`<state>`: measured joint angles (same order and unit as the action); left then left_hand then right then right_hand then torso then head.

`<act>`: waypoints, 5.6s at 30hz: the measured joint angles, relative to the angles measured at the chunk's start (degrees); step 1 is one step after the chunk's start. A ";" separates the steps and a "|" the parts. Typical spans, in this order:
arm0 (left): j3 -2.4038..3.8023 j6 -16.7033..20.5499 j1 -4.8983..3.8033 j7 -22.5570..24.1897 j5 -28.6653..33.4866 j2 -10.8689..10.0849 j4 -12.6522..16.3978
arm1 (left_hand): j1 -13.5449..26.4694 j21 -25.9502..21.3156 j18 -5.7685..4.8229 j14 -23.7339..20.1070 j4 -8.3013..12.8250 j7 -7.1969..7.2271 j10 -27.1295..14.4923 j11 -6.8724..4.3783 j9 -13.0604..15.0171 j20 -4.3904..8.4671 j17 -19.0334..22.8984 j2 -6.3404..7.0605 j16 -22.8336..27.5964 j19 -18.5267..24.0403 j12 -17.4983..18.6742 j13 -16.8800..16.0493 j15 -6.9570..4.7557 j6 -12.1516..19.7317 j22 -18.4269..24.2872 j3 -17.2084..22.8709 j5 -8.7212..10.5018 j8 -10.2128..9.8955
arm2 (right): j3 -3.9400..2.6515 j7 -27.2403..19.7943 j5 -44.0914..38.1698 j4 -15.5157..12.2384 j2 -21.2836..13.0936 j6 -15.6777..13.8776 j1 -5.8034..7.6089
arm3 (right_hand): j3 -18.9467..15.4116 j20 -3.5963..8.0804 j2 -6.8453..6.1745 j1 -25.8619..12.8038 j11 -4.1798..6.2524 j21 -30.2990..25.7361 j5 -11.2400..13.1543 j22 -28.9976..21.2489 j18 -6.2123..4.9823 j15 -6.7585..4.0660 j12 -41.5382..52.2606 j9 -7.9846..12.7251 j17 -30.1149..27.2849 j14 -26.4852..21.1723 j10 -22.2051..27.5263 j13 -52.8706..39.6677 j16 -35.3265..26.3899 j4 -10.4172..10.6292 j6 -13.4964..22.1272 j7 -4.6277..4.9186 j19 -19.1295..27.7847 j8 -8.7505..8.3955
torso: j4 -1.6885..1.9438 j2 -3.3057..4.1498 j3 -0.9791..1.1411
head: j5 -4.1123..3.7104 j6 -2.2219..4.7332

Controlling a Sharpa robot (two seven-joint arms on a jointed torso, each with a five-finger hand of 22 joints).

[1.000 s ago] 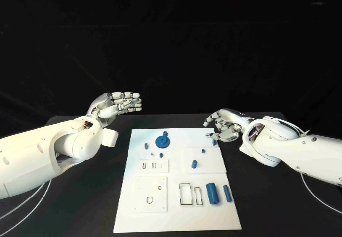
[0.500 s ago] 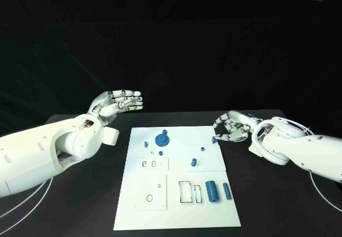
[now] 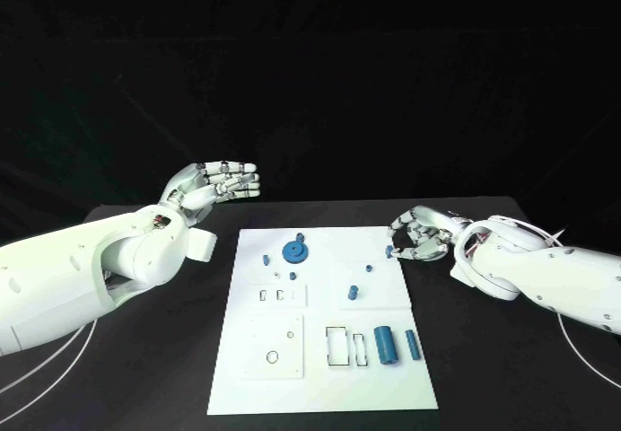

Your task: Assemble the parts on the task board

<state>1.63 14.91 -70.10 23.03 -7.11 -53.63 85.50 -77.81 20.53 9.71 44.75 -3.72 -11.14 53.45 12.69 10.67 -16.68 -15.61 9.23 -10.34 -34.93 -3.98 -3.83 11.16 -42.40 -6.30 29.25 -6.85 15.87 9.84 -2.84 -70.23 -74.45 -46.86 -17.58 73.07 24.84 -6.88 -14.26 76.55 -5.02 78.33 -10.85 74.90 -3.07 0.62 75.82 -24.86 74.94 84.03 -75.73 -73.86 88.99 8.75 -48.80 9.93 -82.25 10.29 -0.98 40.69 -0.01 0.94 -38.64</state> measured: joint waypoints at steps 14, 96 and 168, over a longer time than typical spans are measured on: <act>0.00 -0.09 0.00 0.00 0.00 0.02 -0.13 | 0.00 0.00 0.00 0.00 0.00 0.00 0.00 0.00 -0.01 0.00 0.00 0.00 0.00 0.00 0.00 0.00 0.00 0.00 0.00 0.00 0.00 0.00 | 0.02 0.00 -0.08 1.70 1.76 0.56 -1.23 | 0.26 0.00 0.53 0.53 0.00 0.00 -0.25 0.04 0.00 0.00 0.00 0.00 -0.01 0.00 0.00 -0.28 0.00 -0.40 0.19 0.19 0.00 0.00 | 0.00 -0.07 -0.04 | 0.12 -0.37; 0.00 -0.31 0.01 -0.05 -0.02 -0.16 -0.30 | 0.00 0.00 0.00 0.20 0.00 0.00 0.00 0.00 0.01 0.00 0.08 0.00 0.00 -0.40 0.00 0.00 -0.20 0.00 -0.01 0.00 0.00 0.00 | 0.04 0.53 -0.61 4.18 3.04 1.67 -1.85 | 3.40 0.21 2.57 -0.02 0.41 1.44 0.43 0.04 0.00 0.00 1.11 -0.09 0.01 0.00 -0.84 -1.06 0.00 -1.17 -2.05 -0.40 -1.05 0.34 | -0.04 -0.14 0.02 | 0.29 -1.22; -0.58 -0.60 0.01 -0.94 0.00 1.03 -0.63 | 0.00 0.00 -0.01 0.40 0.00 0.00 0.00 0.00 0.09 0.00 0.14 0.00 0.22 -0.39 0.00 0.00 0.01 0.00 0.06 0.00 0.00 0.29 | 0.28 24.44 -13.67 -15.73 16.33 -8.01 -3.94 | 6.62 2.16 6.11 -3.43 2.93 2.31 -1.76 0.04 0.00 -2.27 2.00 -0.93 -0.03 -0.21 -3.85 -1.08 0.17 -3.45 -6.03 -2.99 -1.75 4.83 | 0.04 -1.05 -0.53 | 2.00 -2.25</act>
<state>1.05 14.31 -70.08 22.09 -7.11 -52.60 84.87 -77.81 20.53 9.71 45.15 -3.72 -11.14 53.45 12.69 10.77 -16.68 -15.47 9.23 -10.12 -35.32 -3.98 -3.83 11.17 -42.40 -6.24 29.25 -6.85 16.15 10.12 21.60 -83.90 -90.18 -30.53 -25.59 69.13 31.46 -4.72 -8.15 73.12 -2.09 80.63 -12.61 74.95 -3.07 -1.65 77.82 -25.79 74.91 83.82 -79.58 -74.94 89.16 5.30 -54.84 6.94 -84.01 15.12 -0.94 39.63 -0.54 2.94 -40.89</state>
